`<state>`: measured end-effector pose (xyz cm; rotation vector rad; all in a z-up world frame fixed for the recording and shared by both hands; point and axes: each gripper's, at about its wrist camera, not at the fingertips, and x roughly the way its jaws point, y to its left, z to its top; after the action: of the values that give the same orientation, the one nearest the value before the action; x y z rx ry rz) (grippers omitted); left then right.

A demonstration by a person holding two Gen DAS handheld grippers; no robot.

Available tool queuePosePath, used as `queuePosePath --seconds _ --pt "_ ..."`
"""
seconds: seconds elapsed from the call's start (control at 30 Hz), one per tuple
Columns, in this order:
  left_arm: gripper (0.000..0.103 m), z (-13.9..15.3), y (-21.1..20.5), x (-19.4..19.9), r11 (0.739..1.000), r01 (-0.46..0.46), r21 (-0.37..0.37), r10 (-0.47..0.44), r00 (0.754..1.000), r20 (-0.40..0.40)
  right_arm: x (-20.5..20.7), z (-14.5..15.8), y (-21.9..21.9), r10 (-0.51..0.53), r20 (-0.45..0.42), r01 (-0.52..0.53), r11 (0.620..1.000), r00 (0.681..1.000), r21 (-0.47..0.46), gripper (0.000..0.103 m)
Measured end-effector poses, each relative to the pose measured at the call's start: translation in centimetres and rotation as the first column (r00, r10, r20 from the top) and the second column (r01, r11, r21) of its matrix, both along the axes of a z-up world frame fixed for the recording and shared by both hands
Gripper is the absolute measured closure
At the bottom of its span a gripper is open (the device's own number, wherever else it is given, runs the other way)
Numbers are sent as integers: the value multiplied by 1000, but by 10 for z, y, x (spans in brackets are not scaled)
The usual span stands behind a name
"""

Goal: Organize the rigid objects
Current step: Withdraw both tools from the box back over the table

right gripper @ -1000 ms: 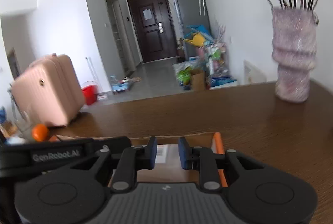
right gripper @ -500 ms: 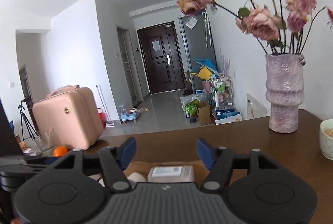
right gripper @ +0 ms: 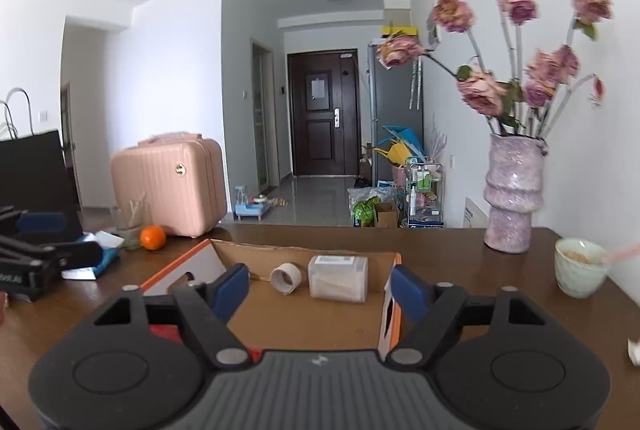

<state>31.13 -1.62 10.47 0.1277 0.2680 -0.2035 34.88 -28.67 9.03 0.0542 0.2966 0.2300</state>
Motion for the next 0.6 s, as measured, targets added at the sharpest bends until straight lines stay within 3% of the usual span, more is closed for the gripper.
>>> queuePosePath --seconds 0.23,0.5,0.6 --pt "0 -29 17 -82 999 -47 17 47 999 18 -74 -20 0 -50 21 51 999 999 -17 18" --pt "0 -65 48 -140 987 -136 -81 130 989 -73 -148 -64 2 -89 20 89 996 996 1 11" --pt "0 -74 48 -148 990 -137 -43 133 987 -87 -166 -79 1 -88 2 88 996 996 15 9"
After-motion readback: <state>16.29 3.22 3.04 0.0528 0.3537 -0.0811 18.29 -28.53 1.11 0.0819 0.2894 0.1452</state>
